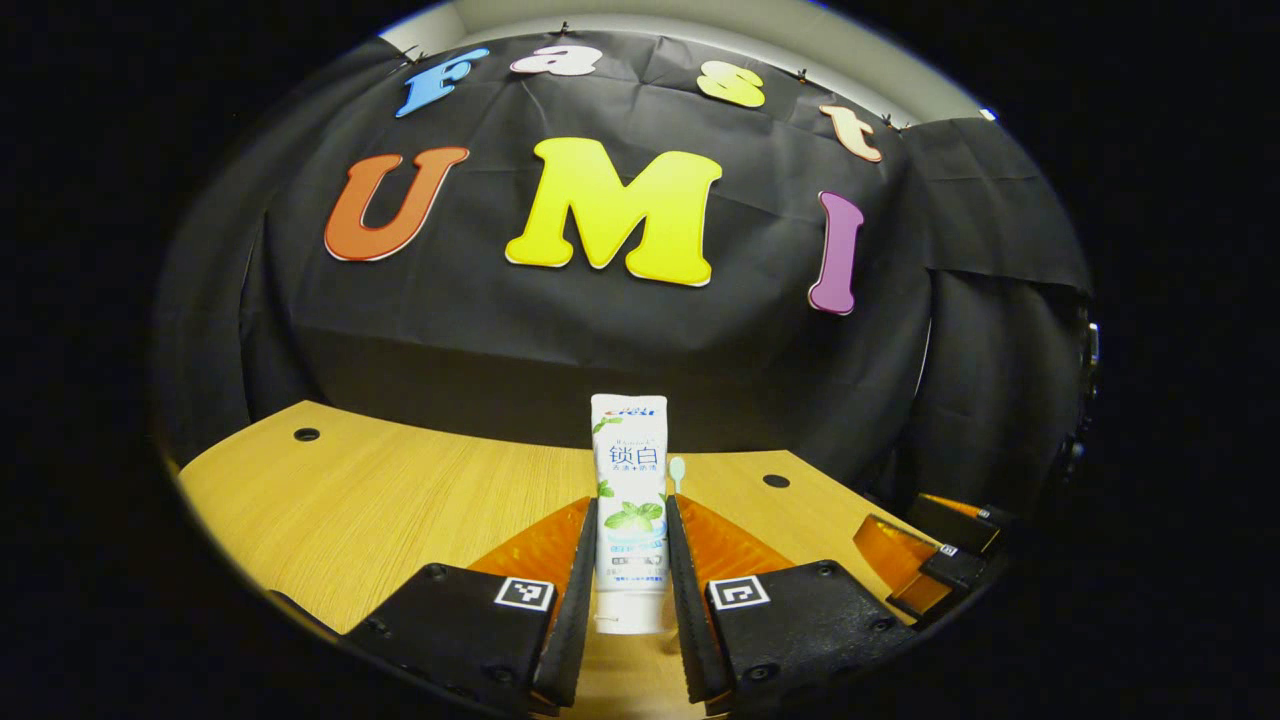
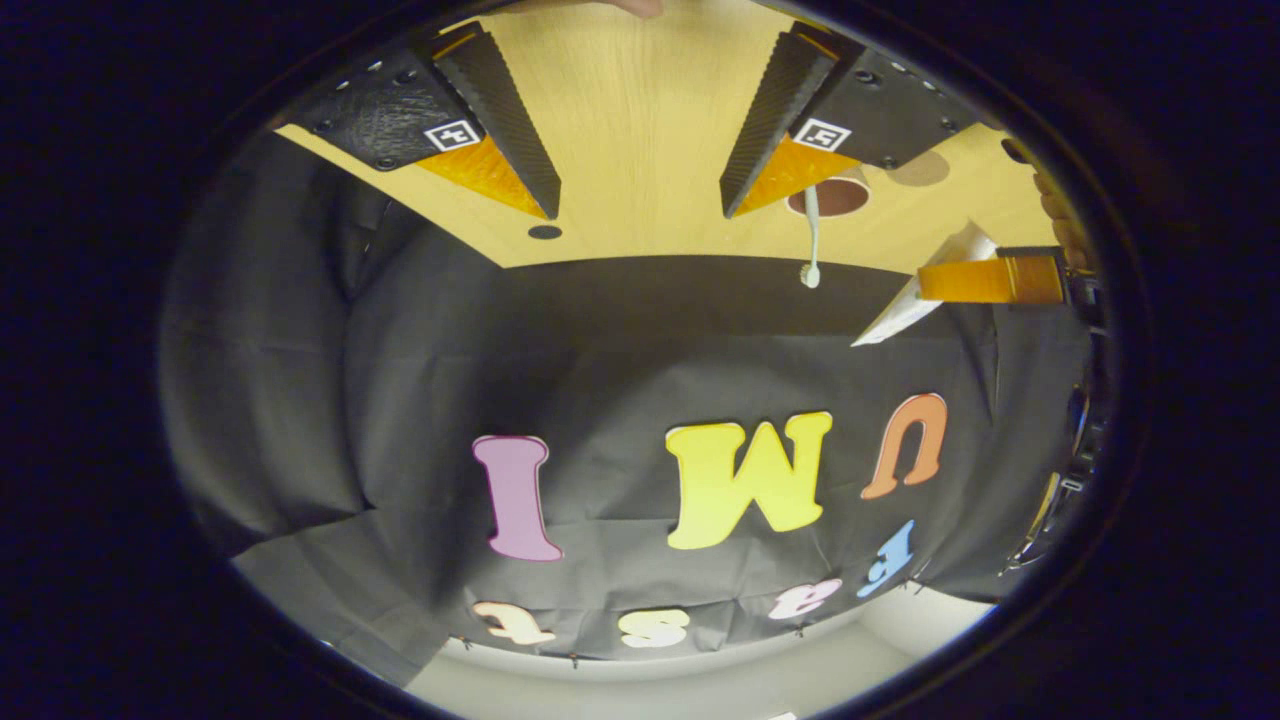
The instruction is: Put the toothbrush and toothpaste on the desktop into the cup, then pick up the cup and place it on the coaster on the desktop.
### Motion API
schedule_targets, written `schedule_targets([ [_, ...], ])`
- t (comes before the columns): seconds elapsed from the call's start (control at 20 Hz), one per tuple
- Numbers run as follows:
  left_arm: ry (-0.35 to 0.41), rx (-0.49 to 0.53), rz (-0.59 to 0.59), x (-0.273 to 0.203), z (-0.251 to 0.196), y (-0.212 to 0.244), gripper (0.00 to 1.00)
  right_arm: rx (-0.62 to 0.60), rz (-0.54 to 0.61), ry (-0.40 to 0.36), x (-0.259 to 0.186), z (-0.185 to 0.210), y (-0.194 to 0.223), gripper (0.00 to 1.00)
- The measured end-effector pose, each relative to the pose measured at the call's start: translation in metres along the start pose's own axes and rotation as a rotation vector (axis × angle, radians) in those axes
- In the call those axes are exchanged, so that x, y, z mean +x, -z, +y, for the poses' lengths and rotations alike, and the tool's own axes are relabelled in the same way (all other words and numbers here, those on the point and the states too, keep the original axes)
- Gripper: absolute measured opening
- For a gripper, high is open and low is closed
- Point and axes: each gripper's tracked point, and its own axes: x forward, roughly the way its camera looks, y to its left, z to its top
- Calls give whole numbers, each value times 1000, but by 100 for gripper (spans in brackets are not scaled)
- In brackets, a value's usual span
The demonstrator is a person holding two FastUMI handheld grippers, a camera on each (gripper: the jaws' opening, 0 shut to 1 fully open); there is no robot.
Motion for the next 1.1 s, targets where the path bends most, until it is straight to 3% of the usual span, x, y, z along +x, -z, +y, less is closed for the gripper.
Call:
schedule_targets([
  [0.25,19,7,-1,36,-17,0,42,65,2,-20,7,-2,9,96],
  [0.3,22,12,5,44,-19,3,49,54,8,-16,5,-5,11,96],
  [0.35,26,15,7,49,-22,7,49,52,12,-19,7,-2,14,96],
  [0.4,39,22,16,55,-26,11,42,56,10,-28,7,0,14,96],
  [0.45,49,21,11,58,-28,12,50,60,10,-29,7,1,11,96],
  [0.5,50,21,-6,60,-28,8,43,64,10,-29,6,1,10,96],
  [0.7,27,71,-98,57,-22,-20,42,60,23,-25,9,0,16,96],
  [1.0,52,18,-10,51,-19,5,42,47,31,-29,8,4,17,96],
  [1.1,37,14,12,43,-12,9,48,19,9,-37,7,9,11,95],
])
